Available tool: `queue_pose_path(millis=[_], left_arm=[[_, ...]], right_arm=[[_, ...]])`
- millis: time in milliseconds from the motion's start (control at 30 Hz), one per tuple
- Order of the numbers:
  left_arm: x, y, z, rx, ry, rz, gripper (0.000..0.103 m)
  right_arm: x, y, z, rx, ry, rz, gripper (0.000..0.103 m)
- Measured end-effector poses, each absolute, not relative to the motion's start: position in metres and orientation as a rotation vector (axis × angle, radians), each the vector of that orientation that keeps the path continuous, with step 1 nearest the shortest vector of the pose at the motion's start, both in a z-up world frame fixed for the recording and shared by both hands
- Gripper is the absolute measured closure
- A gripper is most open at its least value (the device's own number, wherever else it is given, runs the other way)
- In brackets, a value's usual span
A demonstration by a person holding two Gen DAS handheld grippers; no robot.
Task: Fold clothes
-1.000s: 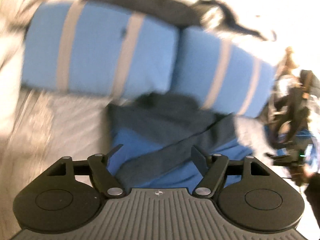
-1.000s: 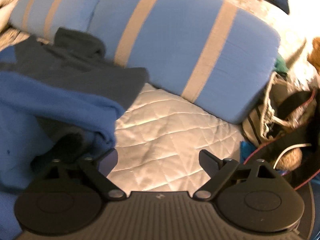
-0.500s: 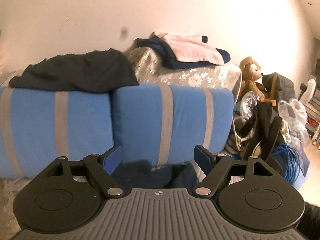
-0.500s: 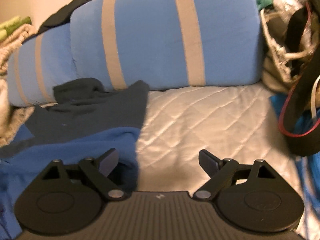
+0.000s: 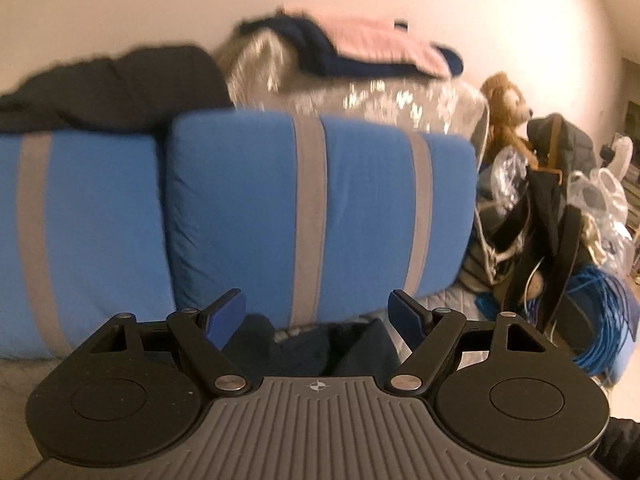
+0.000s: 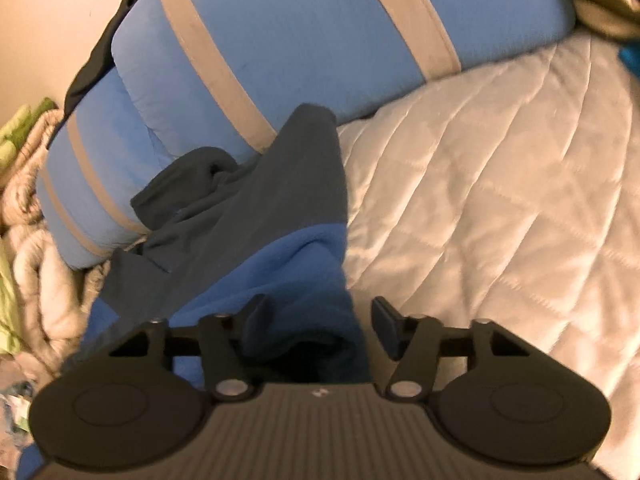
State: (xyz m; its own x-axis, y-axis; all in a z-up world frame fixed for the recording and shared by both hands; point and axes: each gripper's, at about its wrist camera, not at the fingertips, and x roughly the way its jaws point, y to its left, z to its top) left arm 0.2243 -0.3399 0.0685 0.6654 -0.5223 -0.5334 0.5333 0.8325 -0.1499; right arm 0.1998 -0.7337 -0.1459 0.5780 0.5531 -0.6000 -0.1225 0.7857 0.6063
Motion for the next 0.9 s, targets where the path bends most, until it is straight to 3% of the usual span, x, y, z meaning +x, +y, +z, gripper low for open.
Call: queue_pose_path(millis=[200, 467, 733, 833, 867, 900], left_arm=[[0.258, -0.367, 0.019, -0.016, 0.678, -0.665, 0.025], [0.307, -0.403, -0.039, -0.061, 0.718, -0.774, 0.025], [0.365, -0.453, -0.092, -0.2, 0.869, -0.84, 0.026], [0.374, -0.476, -0.103, -0.179, 0.926, -0.852, 0.035], [0.376, -0.484, -0.105, -0.144, 0.948, -0.853, 0.048], [0.376, -0.492, -0.108, -0.099, 0.974, -0.848, 0.054]], right_arm=[[0.191, -0.737, -0.151, 0.568, 0.844, 0.46, 0.076], [0.178, -0.727, -0.148, 0.48, 0.786, 0.437, 0.08], [0.176, -0.728, -0.151, 0.447, 0.773, 0.452, 0.08], [0.177, -0.729, -0.151, 0.451, 0.772, 0.455, 0.08], [0.177, -0.729, -0.152, 0.453, 0.772, 0.456, 0.08], [0.177, -0.73, -0.152, 0.456, 0.772, 0.456, 0.08]])
